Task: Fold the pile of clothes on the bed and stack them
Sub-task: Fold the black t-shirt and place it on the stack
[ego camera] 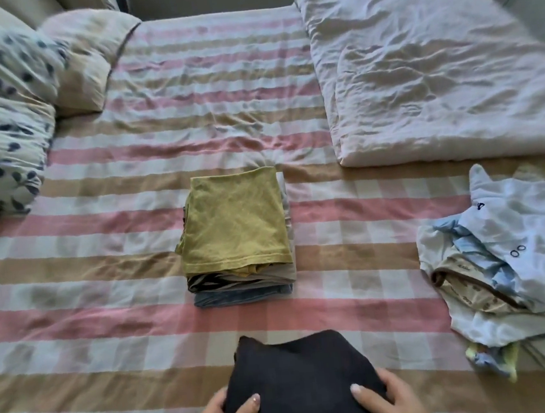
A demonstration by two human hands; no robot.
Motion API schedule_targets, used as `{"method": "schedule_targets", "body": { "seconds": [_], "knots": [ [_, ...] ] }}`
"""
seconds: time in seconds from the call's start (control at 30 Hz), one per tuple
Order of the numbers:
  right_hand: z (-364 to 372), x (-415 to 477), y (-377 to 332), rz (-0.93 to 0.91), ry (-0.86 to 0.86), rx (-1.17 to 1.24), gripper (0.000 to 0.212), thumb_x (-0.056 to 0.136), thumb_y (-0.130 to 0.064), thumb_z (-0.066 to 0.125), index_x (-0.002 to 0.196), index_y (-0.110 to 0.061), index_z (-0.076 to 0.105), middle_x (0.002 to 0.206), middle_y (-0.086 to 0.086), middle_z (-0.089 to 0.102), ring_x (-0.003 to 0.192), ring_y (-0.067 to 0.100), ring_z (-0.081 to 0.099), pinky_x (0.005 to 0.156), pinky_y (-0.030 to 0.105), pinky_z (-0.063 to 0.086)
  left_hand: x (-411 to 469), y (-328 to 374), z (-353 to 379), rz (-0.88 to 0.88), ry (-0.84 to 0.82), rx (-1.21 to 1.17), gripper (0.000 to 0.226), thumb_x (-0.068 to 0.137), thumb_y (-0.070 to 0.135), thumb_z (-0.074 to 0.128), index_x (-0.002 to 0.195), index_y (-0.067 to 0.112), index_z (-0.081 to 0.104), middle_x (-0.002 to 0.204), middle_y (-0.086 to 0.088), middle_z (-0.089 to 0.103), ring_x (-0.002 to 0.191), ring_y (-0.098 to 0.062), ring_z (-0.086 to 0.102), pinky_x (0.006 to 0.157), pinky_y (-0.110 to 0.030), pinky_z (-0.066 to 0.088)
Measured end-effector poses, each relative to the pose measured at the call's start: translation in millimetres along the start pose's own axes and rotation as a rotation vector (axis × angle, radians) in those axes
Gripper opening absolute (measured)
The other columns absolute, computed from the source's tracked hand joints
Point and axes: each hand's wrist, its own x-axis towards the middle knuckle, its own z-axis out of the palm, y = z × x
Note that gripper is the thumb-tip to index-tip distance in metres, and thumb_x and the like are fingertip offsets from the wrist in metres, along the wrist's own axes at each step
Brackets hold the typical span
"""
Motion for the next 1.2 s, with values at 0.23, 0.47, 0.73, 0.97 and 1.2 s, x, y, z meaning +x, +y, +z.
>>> {"method": "schedule_targets", "body": {
  "seconds": [0.23,0.47,0.73,0.97,1.2],
  "knots": [
    [12.5,86.0,-148.4,-0.255,-0.081,0.184,0.017,0.084,-0.006,0.060,0.098,-0.014,0.062,0.089,0.005,0.071,0.080,0.019,0.068,0.065,0.027,0.051,47.3,151.2,-26.3,0.286,-0.087,-0.220,0.023,0.079,0.002,0.059,0.101,0.002,0.061,0.092,-0.016,0.072,0.079,-0.026,0.070,0.057,-0.025,0.056],
    [68.5,203.1,-192.8,-0.305,0.016,0.194,0.017,0.085,-0.006,0.056,0.099,-0.015,0.055,0.088,-0.002,0.063,0.075,0.014,0.060,0.059,0.023,0.047,174.3,212.0,-51.2,0.324,0.031,-0.133,0.028,0.086,0.000,0.057,0.113,0.004,0.057,0.100,-0.013,0.069,0.085,-0.025,0.067,0.070,-0.031,0.053],
    [91.2,227.8,-117.3,-0.158,0.167,-0.001,0.034,0.089,-0.029,0.056,0.119,-0.017,0.046,0.102,-0.006,0.054,0.091,0.012,0.052,0.075,0.026,0.040,216.4,142.2,-46.0,0.337,0.243,0.197,0.020,0.087,0.006,0.059,0.105,0.012,0.055,0.107,-0.008,0.064,0.094,-0.020,0.061,0.080,-0.034,0.048],
    [102.3,203.0,-88.7,-0.257,0.213,-0.154,0.038,0.093,-0.023,0.053,0.128,-0.017,0.038,0.116,0.001,0.058,0.093,0.014,0.052,0.076,0.023,0.037,197.8,124.4,-36.5,0.438,0.465,0.584,0.044,0.089,0.012,0.055,0.130,0.007,0.041,0.123,-0.016,0.053,0.109,-0.034,0.052,0.078,-0.035,0.041],
    [109.0,207.2,-80.9,-0.292,0.314,-0.522,0.047,0.098,-0.041,0.032,0.141,-0.029,0.017,0.126,0.002,0.056,0.103,0.026,0.059,0.066,0.031,0.041,215.4,150.5,-15.7,0.841,0.456,1.393,0.063,0.086,0.013,0.032,0.147,0.023,0.020,0.155,0.000,0.021,0.143,-0.019,0.017,0.112,-0.045,0.018]
  ]
}}
